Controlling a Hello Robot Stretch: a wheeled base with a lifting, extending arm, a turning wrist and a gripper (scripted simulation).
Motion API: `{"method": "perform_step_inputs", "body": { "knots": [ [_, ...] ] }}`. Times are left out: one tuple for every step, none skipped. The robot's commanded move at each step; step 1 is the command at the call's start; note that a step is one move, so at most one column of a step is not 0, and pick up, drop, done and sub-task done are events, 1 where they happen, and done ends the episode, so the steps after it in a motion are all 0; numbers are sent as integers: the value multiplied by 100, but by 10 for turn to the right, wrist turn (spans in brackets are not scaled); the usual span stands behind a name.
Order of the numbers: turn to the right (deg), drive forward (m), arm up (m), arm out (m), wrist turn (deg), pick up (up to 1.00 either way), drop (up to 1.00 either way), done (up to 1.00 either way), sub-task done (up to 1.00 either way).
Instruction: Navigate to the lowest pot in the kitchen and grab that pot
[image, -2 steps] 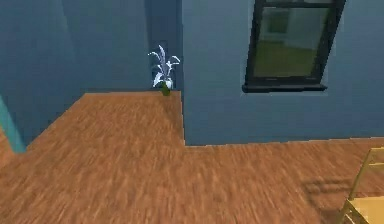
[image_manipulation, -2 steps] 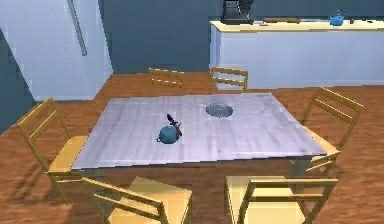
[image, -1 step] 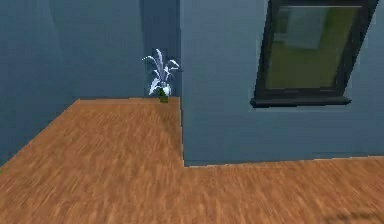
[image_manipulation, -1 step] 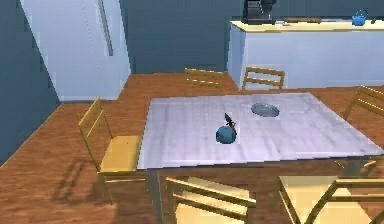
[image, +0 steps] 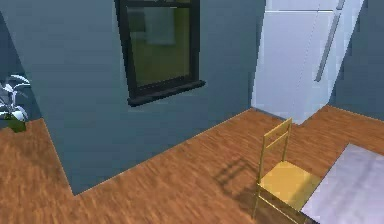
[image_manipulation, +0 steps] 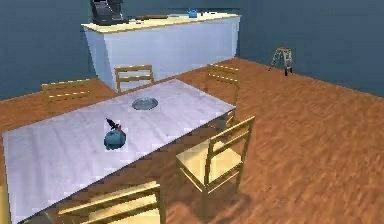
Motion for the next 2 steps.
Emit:
{"method": "perform_step_inputs", "body": {
  "knots": [
    [0, 100, 0, 0, 0, 0, 0, 0, 0],
    [90, 0, 0, 0, 0, 0, 0, 0, 0]
  ]
}}
